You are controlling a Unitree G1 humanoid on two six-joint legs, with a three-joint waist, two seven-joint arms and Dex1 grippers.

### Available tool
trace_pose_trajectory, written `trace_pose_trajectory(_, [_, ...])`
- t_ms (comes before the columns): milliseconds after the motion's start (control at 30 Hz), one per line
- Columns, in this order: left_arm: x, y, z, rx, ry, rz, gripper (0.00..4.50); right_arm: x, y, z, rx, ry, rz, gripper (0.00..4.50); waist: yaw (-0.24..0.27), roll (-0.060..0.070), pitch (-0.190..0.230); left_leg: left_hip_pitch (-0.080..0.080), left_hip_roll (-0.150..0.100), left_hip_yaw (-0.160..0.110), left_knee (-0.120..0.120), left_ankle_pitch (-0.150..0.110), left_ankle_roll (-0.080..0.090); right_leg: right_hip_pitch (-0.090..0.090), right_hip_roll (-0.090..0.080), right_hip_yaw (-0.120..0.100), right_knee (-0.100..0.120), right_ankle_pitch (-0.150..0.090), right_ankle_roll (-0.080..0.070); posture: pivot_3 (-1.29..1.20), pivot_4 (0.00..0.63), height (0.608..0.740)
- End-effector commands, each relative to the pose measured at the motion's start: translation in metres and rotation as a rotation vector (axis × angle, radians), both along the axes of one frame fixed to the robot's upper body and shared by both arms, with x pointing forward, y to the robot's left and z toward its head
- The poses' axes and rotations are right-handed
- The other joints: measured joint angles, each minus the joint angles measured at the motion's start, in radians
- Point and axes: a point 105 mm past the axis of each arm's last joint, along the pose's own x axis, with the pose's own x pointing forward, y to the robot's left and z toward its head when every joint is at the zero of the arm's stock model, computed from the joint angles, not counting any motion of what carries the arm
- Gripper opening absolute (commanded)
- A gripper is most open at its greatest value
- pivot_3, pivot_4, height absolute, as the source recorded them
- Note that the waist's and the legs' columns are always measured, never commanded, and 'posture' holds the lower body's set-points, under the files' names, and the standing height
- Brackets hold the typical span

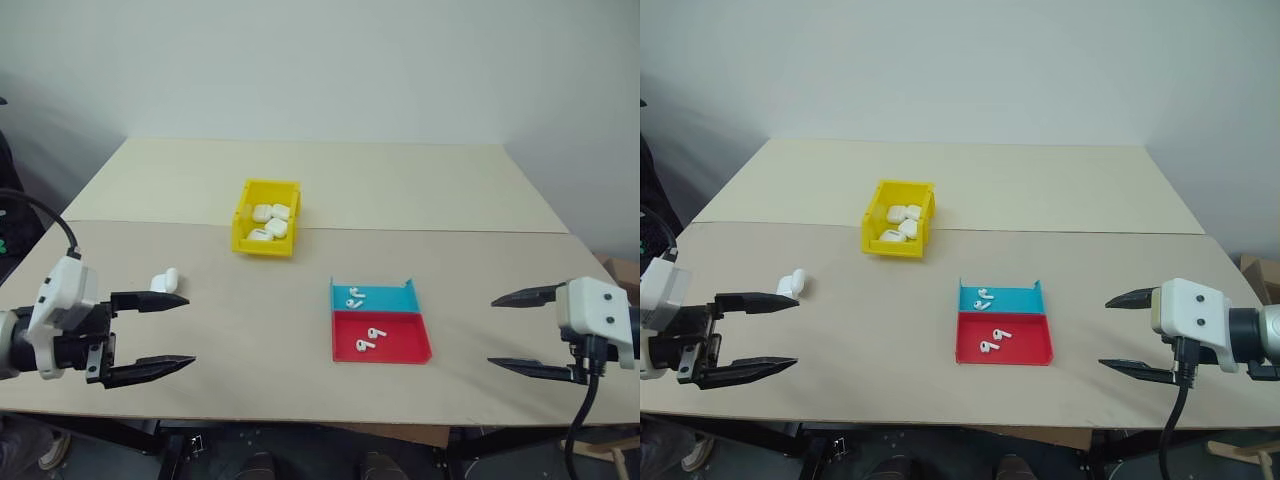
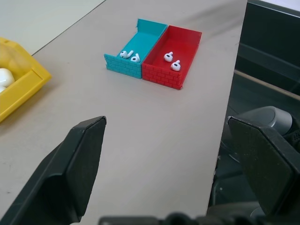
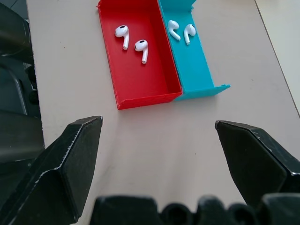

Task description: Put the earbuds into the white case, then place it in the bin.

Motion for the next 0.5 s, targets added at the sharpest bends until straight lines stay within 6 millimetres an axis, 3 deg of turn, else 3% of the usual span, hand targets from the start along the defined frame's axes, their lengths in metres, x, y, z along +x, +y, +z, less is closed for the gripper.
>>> trace_pose_trajectory(33, [0.002, -0.002, 0.010, 0.000, -0.046, 0.023, 4.50, 0.000, 0.003, 0.006, -0.016, -0.035, 0.018, 4.46, 0.000, 0.000, 0.000, 0.000, 0.000, 0.000, 0.000, 0.000, 0.000, 0.000, 0.000, 0.000, 0.000, 0.000, 0.000, 0.00, 0.150, 0.740])
trace_pose_trajectory(300, [0.003, 0.000, 0.010, 0.044, -0.082, 0.043, 4.50, 0.002, 0.004, 0.004, -0.017, -0.037, 0.013, 4.46, -0.001, 0.000, 0.000, 0.000, 0.000, 0.000, 0.000, 0.000, 0.000, 0.000, 0.000, 0.000, 0.000, 0.000, 0.000, 0.00, 0.150, 0.740])
trace_pose_trajectory(500, [0.012, 0.015, -0.003, 0.170, -0.058, 0.122, 4.50, 0.005, -0.001, 0.005, -0.028, -0.033, 0.001, 4.46, 0.000, 0.000, 0.000, 0.000, 0.000, 0.000, 0.000, 0.000, 0.000, 0.000, 0.000, 0.000, 0.000, 0.000, 0.000, 0.00, 0.150, 0.740])
